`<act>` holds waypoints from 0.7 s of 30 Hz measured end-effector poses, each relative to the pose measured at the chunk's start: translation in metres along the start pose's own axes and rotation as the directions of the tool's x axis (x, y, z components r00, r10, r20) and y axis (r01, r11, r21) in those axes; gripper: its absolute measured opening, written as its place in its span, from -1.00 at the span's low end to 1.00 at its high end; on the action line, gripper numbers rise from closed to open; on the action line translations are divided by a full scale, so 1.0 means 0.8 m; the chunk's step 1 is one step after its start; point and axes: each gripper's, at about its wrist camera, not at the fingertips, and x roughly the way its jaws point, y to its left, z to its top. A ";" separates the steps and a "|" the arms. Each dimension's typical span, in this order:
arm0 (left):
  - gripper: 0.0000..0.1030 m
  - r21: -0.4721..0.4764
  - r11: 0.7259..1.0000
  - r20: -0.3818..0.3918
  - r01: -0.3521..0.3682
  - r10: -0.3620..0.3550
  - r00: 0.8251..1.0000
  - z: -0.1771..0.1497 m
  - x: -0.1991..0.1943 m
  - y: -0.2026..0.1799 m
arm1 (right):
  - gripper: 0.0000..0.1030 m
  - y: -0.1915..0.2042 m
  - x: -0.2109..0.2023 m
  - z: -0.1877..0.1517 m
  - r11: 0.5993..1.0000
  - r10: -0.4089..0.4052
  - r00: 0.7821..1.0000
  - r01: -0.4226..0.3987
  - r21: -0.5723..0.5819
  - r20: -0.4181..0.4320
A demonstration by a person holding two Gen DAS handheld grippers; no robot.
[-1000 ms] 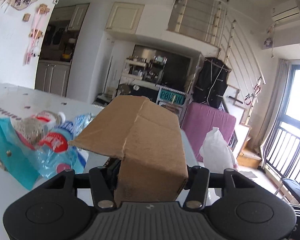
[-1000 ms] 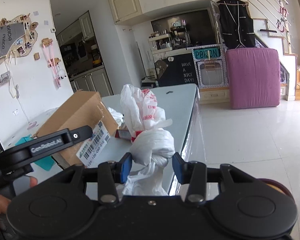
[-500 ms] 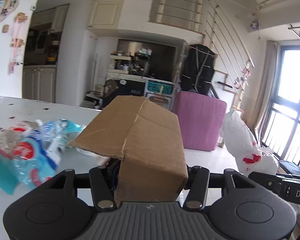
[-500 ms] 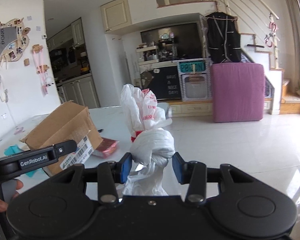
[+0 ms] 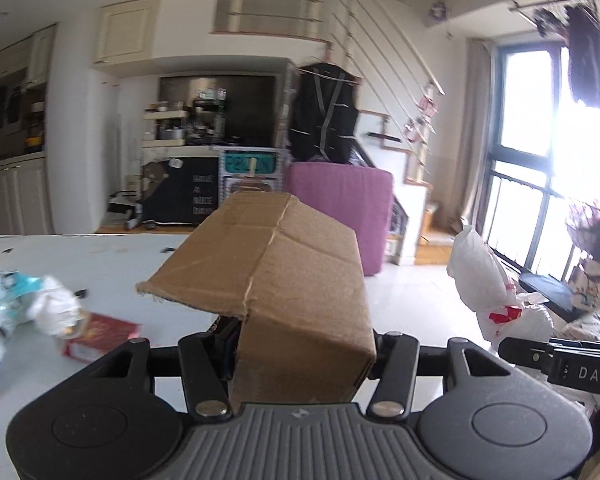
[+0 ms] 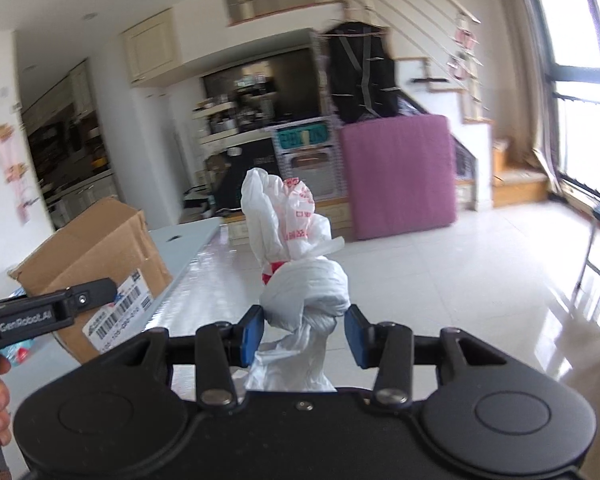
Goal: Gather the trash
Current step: 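Lift the cardboard box and white bag and carry both toward the wastebasket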
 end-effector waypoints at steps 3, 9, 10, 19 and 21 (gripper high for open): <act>0.06 0.016 0.999 -0.031 0.037 -0.036 0.999 -0.001 0.020 -0.024 | -0.13 -0.029 0.003 -0.002 0.998 -0.042 0.999 0.042 0.038 -0.003; 0.06 0.009 0.993 -0.130 0.119 -0.117 0.985 -0.010 0.069 -0.061 | -0.13 -0.079 0.021 -0.016 0.986 -0.122 0.992 0.126 0.110 -0.044; 0.06 -0.008 0.991 -0.154 0.135 -0.135 0.979 -0.014 0.079 -0.066 | -0.13 -0.086 0.025 -0.019 0.984 -0.132 0.990 0.138 0.115 -0.053; 0.06 -0.009 0.984 -0.330 0.175 -0.168 0.929 -0.046 0.166 -0.098 | -0.13 -0.120 0.072 -0.042 0.971 -0.188 0.968 0.208 0.117 -0.164; 0.06 -0.006 0.986 -0.377 0.168 -0.158 0.913 -0.057 0.188 -0.097 | -0.13 -0.125 0.089 -0.047 0.970 -0.192 0.960 0.217 0.107 -0.202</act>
